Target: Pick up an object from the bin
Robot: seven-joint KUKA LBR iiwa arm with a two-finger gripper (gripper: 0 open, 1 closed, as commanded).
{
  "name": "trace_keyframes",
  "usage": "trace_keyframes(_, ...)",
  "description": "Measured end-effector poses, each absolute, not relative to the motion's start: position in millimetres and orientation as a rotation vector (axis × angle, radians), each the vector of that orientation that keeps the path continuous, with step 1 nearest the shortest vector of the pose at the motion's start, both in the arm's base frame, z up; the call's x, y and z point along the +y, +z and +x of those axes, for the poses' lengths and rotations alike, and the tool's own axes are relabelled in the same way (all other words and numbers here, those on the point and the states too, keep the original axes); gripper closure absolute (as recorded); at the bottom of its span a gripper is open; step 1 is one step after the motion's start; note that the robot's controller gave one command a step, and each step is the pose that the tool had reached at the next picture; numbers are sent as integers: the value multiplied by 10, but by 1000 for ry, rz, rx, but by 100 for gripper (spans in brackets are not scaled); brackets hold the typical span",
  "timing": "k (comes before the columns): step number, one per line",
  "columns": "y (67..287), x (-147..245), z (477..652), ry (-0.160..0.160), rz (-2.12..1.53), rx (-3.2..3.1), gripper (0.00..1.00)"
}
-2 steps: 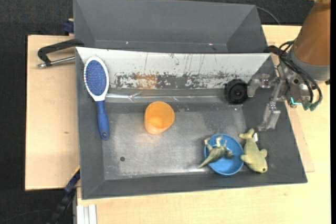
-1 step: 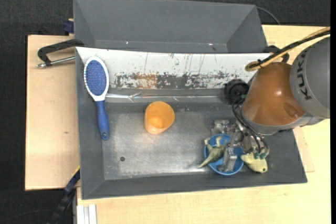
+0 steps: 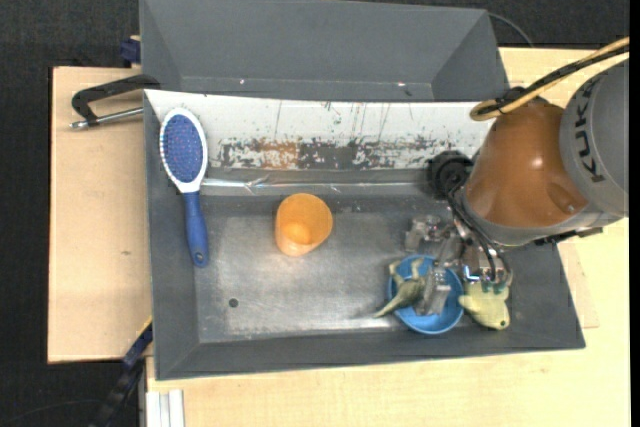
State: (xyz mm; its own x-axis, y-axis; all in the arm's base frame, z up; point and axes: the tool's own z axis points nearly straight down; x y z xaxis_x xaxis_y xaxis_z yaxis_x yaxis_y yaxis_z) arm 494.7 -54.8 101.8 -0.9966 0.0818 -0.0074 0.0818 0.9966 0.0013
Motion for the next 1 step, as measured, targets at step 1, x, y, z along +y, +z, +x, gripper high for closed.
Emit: trace_keyframes(1, 1006, -499, 4911, 2, 132, 3137, 0)
